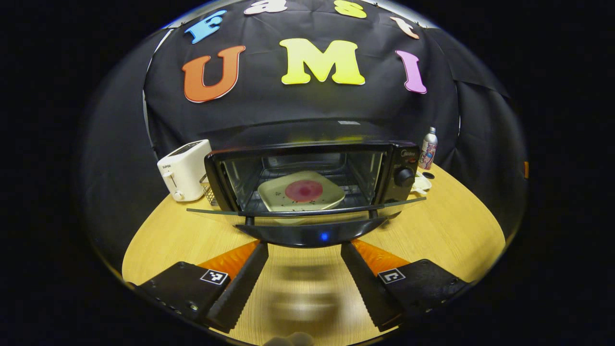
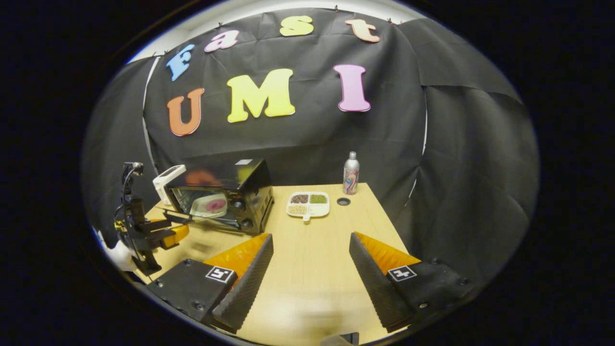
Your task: Open the electric oven with the left hand, put the food in, and close the electric oven.
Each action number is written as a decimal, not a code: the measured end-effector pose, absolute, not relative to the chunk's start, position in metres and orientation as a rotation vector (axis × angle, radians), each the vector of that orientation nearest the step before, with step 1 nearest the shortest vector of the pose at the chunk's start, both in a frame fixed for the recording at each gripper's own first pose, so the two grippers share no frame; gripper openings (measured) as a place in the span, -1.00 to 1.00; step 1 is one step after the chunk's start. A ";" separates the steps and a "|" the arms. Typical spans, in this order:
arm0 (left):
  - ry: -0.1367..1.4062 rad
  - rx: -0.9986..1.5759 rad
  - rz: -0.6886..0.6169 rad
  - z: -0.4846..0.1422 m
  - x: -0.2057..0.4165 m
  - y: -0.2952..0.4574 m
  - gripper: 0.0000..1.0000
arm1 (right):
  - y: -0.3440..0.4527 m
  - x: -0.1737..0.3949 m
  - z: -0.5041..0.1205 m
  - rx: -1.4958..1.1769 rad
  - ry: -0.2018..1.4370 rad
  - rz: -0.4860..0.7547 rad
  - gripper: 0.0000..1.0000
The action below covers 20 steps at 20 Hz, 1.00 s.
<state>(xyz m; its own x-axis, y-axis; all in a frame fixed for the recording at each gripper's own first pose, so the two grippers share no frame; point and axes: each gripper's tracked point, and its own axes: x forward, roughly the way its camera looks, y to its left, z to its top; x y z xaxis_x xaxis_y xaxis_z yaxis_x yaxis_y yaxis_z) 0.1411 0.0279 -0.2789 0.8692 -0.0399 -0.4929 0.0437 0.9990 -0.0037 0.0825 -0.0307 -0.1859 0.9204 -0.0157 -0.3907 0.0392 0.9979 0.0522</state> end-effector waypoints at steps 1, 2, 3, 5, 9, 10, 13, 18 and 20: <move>0.501 0.001 -0.042 -0.274 0.147 0.029 0.94 | -0.031 0.080 -0.185 0.062 0.401 -0.030 0.93; 0.485 -0.006 -0.039 -0.268 0.152 0.028 0.94 | -0.031 0.080 -0.186 0.063 0.400 -0.031 1.00; 0.478 -0.015 -0.041 -0.264 0.157 0.026 0.94 | -0.030 0.079 -0.185 0.064 0.398 -0.032 0.93; 0.465 -0.025 -0.042 -0.258 0.158 0.023 0.94 | -0.030 0.077 -0.182 0.062 0.393 -0.032 0.93; 0.459 -0.020 -0.041 -0.254 0.148 0.024 0.94 | -0.026 0.075 -0.173 0.054 0.372 -0.027 0.93; 0.456 -0.026 -0.037 -0.252 0.144 0.026 0.94 | -0.024 0.073 -0.171 0.056 0.367 -0.026 0.93; 0.429 -0.048 -0.024 -0.236 0.129 0.030 0.94 | -0.013 0.071 -0.155 0.050 0.334 -0.010 0.93; 0.376 -0.039 -0.011 -0.202 0.091 0.041 0.94 | 0.018 0.065 -0.130 0.038 0.286 0.033 0.93; 0.349 -0.041 -0.003 -0.186 0.070 0.045 0.94 | 0.033 0.061 -0.120 0.041 0.270 0.061 0.93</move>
